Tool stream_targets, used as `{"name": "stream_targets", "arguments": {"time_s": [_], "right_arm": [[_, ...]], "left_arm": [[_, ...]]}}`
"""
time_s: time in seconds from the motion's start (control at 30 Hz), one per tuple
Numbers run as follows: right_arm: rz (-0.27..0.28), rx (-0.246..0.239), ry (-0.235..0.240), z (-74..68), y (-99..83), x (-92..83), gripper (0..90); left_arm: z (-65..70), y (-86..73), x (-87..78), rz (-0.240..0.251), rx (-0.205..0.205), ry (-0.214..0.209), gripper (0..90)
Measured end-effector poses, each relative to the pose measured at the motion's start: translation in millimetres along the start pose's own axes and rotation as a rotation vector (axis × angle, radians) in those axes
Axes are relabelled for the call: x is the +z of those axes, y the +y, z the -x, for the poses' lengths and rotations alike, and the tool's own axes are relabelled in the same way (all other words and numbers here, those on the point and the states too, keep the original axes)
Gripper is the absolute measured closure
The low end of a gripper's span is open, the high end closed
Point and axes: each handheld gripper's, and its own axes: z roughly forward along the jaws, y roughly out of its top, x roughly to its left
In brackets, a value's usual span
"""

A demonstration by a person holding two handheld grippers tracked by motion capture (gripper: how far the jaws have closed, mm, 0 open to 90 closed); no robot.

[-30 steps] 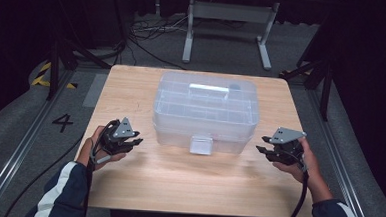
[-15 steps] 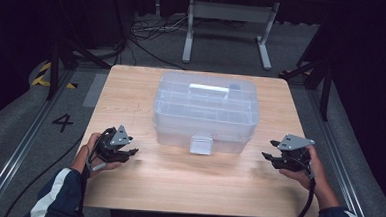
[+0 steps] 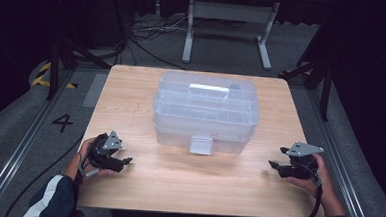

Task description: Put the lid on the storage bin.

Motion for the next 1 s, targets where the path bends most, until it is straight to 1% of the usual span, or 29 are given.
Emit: {"name": "stream_targets", "arguments": {"time_s": [0.07, 0.1, 0.13, 0.17, 0.23, 0.27, 0.3, 0.33, 0.37, 0.4, 0.47, 0.7, 1.0], "right_arm": [[-0.003, 0.024, 0.012, 1.1, -8.3, 1.1, 29.9], [0.002, 0.042, 0.021, 1.7, -12.4, 1.6, 28.8], [0.009, 0.067, 0.024, 1.8, -17.5, 2.4, 27.6], [0.012, 0.092, 0.033, 2.1, -22.9, 3.2, 26.7], [0.018, 0.124, 0.031, 2.8, -31.4, 5.1, 24.3], [0.033, 0.145, 0.035, 3.4, -34.6, 5.3, 23.7], [0.052, 0.176, 0.042, 4.4, -38.7, 5.6, 23.3], [0.061, 0.206, 0.055, 6.4, -41.8, 5.9, 21.8], [0.056, 0.221, 0.040, 6.9, -42.3, 5.6, 20.3], [0.051, 0.229, 0.035, 7.5, -42.3, 5.8, 19.5], [0.050, 0.237, 0.040, 8.4, -42.4, 6.5, 19.2], [0.049, 0.237, 0.042, 8.4, -42.5, 6.6, 19.1], [0.050, 0.239, 0.046, 8.8, -42.5, 6.6, 18.9]], "left_arm": [[0.3, -3.7, 0.0, 0.002, -0.010, -0.006, 21.8], [1.0, -6.4, 0.6, 0.002, -0.019, -0.010, 21.1], [1.8, -9.0, 0.4, 0.012, -0.029, -0.009, 20.1], [2.1, -11.1, 0.8, 0.025, -0.044, -0.017, 19.5], [1.5, -13.7, 1.2, 0.036, -0.071, -0.029, 19.0], [0.8, -16.3, 2.8, 0.054, -0.100, -0.048, 18.5], [-1.3, -20.8, 6.4, 0.092, -0.131, -0.091, 18.4], [-0.5, -21.2, 7.1, 0.098, -0.124, -0.087, 15.7], [-0.9, -21.1, 7.1, 0.096, -0.127, -0.089, 15.5], [-0.8, -21.1, 7.2, 0.096, -0.127, -0.088, 15.3], [-0.6, -21.1, 7.2, 0.097, -0.128, -0.086, 15.2], [-0.2, -21.3, 7.3, 0.097, -0.134, -0.087, 15.2], [-0.6, -21.1, 7.2, 0.096, -0.130, -0.087, 15.1]]}}
